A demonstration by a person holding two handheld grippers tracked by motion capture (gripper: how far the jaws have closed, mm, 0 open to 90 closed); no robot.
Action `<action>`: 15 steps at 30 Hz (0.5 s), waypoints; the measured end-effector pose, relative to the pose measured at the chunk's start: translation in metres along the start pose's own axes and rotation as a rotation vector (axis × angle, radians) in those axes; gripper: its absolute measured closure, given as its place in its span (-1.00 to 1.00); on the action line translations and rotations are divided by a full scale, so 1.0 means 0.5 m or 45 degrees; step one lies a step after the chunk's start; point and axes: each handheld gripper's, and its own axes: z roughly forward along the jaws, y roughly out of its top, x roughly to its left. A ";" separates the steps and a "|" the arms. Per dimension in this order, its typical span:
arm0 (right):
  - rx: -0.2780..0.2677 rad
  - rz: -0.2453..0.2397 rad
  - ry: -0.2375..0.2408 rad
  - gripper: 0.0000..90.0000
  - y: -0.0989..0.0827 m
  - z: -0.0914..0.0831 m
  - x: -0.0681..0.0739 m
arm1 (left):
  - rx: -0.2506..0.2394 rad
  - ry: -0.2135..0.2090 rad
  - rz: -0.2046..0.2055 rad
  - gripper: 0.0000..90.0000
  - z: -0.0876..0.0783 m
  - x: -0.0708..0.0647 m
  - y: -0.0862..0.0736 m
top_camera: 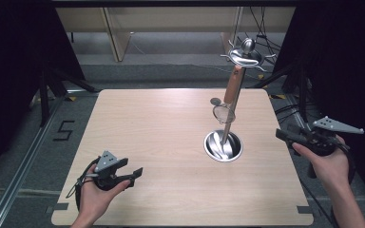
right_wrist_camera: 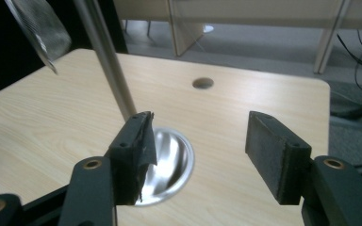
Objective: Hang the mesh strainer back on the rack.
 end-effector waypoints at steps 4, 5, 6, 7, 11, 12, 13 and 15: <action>-0.029 0.008 -0.085 -0.04 -0.030 0.004 -0.026 | 0.000 -0.006 -0.001 -0.32 0.001 0.000 0.000; -0.018 0.028 -0.102 -0.04 -0.040 0.004 -0.032 | 0.005 -0.008 0.001 -0.32 0.001 0.000 0.000; 0.001 0.070 -0.106 -0.04 -0.047 0.004 -0.034 | 0.006 -0.010 -0.002 -0.32 0.001 -0.001 0.000; 0.006 0.075 -0.138 -0.03 -0.054 0.003 -0.039 | 0.006 -0.011 -0.004 -0.32 0.001 -0.001 -0.001; 0.011 0.069 -0.193 -0.03 -0.077 0.003 -0.065 | 0.004 -0.006 -0.016 -0.32 0.003 -0.001 -0.001; 0.021 0.092 -0.207 -0.03 -0.080 0.001 -0.066 | 0.001 -0.010 -0.018 -0.32 0.004 0.000 -0.001; 0.023 0.084 -0.216 -0.02 -0.086 0.001 -0.073 | 0.002 -0.009 -0.019 -0.32 0.004 0.000 -0.001; 0.044 0.078 -0.237 0.00 -0.096 0.002 -0.084 | 0.001 -0.008 -0.018 -0.32 0.003 0.001 -0.001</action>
